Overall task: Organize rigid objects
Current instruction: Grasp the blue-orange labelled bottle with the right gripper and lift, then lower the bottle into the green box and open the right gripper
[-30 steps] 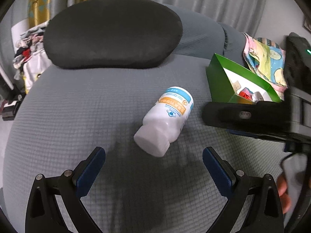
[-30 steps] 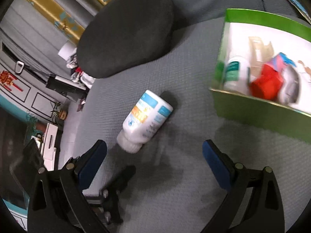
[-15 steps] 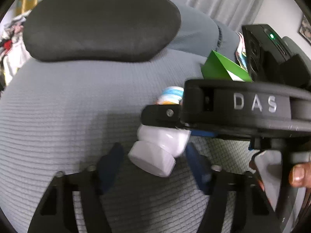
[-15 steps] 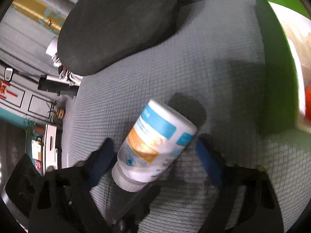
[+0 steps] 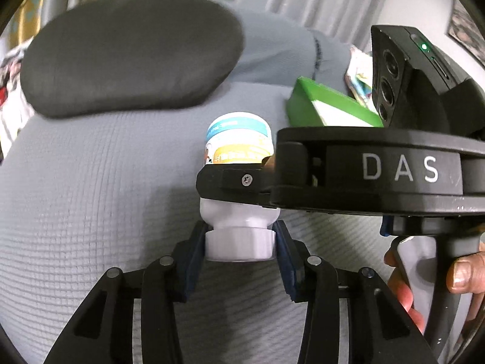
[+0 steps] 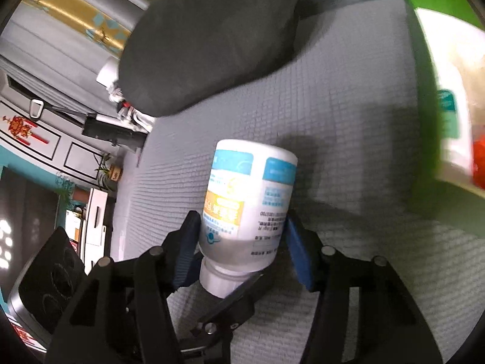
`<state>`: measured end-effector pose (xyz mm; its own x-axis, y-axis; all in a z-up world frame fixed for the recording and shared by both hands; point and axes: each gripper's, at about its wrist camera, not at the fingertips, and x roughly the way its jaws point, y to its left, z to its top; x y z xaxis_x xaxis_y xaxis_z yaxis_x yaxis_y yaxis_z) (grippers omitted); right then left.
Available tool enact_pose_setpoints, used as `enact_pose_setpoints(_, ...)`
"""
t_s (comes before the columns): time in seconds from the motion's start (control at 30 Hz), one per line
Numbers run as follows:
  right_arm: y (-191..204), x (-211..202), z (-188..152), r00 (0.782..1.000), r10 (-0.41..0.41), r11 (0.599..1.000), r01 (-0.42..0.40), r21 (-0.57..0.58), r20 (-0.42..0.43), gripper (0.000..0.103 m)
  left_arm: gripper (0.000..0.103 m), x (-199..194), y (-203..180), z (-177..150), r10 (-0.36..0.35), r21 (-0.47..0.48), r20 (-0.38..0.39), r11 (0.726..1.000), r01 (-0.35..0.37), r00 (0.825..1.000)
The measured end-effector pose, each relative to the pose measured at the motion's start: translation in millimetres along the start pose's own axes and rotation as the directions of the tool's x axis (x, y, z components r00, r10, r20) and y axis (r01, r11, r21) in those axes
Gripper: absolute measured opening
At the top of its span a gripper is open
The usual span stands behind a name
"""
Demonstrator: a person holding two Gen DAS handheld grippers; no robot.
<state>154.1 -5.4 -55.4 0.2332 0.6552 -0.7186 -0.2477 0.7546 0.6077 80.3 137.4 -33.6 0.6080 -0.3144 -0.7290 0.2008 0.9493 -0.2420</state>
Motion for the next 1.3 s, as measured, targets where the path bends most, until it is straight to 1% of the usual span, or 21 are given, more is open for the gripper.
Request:
enact_pose_setpoints(0.07,1,-22,0,0.999,0.017,1.0,-0.017,-0.001,0.046,0.056,0.045,-10,-12,4,-0.006,0.028,0.026,1.0,0.005,1.0)
enact_pose_setpoints(0.2,-2,-71,0,0.99,0.034,0.999,-0.033,-0.007,0.135,0.056,0.045,-29,-52,17,-0.027,0.095,0.078,0.995,0.02,0.997)
enact_pose_setpoints(0.4,-13,-142,-1,0.967,0.008,1.0,-0.002,-0.022,0.255,0.056,0.045,-42,-109,37,-0.077,0.169,0.124,0.984,0.055,0.989)
enact_pose_setpoints(0.53,-29,-175,0,0.948,-0.013,1.0,0.019,-0.018,0.317,0.056,0.045,-40,-147,43,-0.097,0.213,0.14,0.975,0.066,0.985)
enact_pose_setpoints(0.6,-36,-186,1,0.938,-0.027,0.999,0.034,-0.012,0.346,0.056,0.045,-38,-164,47,-0.104,0.227,0.146,0.972,0.069,0.984)
enact_pose_setpoints(0.67,-47,-196,1,0.924,-0.051,0.998,0.056,-0.002,0.379,0.056,0.045,-29,-183,54,-0.111,0.242,0.148,0.968,0.073,0.983)
enact_pose_setpoints(0.83,-71,-208,8,0.892,-0.11,0.994,0.106,0.032,0.438,0.056,0.045,0,-215,70,-0.125,0.254,0.138,0.963,0.087,0.983)
enact_pose_setpoints(0.93,-86,-213,11,0.873,-0.157,0.987,0.154,0.044,0.462,0.056,0.044,15,-224,72,-0.126,0.25,0.129,0.964,0.091,0.984)
enact_pose_setpoints(0.97,-92,-213,14,0.871,-0.165,0.986,0.16,0.051,0.463,0.056,0.044,19,-226,72,-0.131,0.245,0.12,0.964,0.099,0.984)
enact_pose_setpoints(1.0,-97,-214,14,0.871,-0.167,0.986,0.158,0.057,0.462,0.057,0.044,27,-226,74,-0.12,0.242,0.114,0.966,0.09,0.986)
enact_pose_setpoints(1.03,-104,-216,15,0.865,-0.178,0.984,0.164,0.07,0.469,0.058,0.044,33,-226,74,-0.105,0.24,0.112,0.968,0.076,0.988)
enact_pose_setpoints(1.13,-115,-213,15,0.844,-0.223,0.975,0.205,0.09,0.487,0.072,0.045,54,-225,76,-0.074,0.216,0.09,0.975,0.053,0.993)
enact_pose_setpoints(1.2,-121,-213,14,0.836,-0.244,0.97,0.218,0.11,0.491,0.077,0.045,61,-222,74,-0.062,0.206,0.079,0.978,0.045,0.995)
enact_pose_setpoints(1.27,-128,-218,9,0.827,-0.263,0.965,0.231,0.126,0.497,0.087,0.048,62,-219,71,-0.039,0.199,0.08,0.98,0.023,0.996)
enact_pose_setpoints(1.3,-129,-219,8,0.819,-0.282,0.959,0.249,0.133,0.5,0.09,0.055,62,-217,72,-0.037,0.197,0.083,0.98,0.02,0.996)
